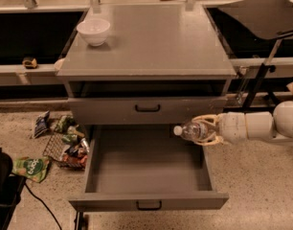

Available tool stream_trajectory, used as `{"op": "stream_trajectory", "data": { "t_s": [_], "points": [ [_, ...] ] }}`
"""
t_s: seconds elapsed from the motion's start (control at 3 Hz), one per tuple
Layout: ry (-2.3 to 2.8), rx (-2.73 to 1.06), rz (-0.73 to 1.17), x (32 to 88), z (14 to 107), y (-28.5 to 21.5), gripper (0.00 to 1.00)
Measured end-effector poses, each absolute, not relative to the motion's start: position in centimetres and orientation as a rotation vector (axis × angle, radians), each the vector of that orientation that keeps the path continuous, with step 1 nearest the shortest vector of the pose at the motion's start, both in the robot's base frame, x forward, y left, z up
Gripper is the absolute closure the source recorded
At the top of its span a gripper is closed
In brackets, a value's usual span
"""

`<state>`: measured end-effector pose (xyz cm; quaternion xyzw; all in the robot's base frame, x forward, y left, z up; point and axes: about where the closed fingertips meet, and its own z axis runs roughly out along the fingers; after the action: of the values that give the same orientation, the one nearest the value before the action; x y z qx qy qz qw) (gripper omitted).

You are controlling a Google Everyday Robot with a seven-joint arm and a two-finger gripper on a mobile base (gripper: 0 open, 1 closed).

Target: Pick water bottle from middle drawer and place on counter

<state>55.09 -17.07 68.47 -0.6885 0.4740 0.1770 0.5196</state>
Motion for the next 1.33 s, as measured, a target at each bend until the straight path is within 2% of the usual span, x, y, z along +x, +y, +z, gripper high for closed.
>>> {"op": "stream_trajectory", "data": {
  "t_s": [0.67,1.33],
  "points": [
    [1.068,-1.783,0.176,52.4,80.6,-19.9,1.00],
    [0.988,-1.806,0.143,53.0,83.4,-18.9,1.00]
  ]
}}
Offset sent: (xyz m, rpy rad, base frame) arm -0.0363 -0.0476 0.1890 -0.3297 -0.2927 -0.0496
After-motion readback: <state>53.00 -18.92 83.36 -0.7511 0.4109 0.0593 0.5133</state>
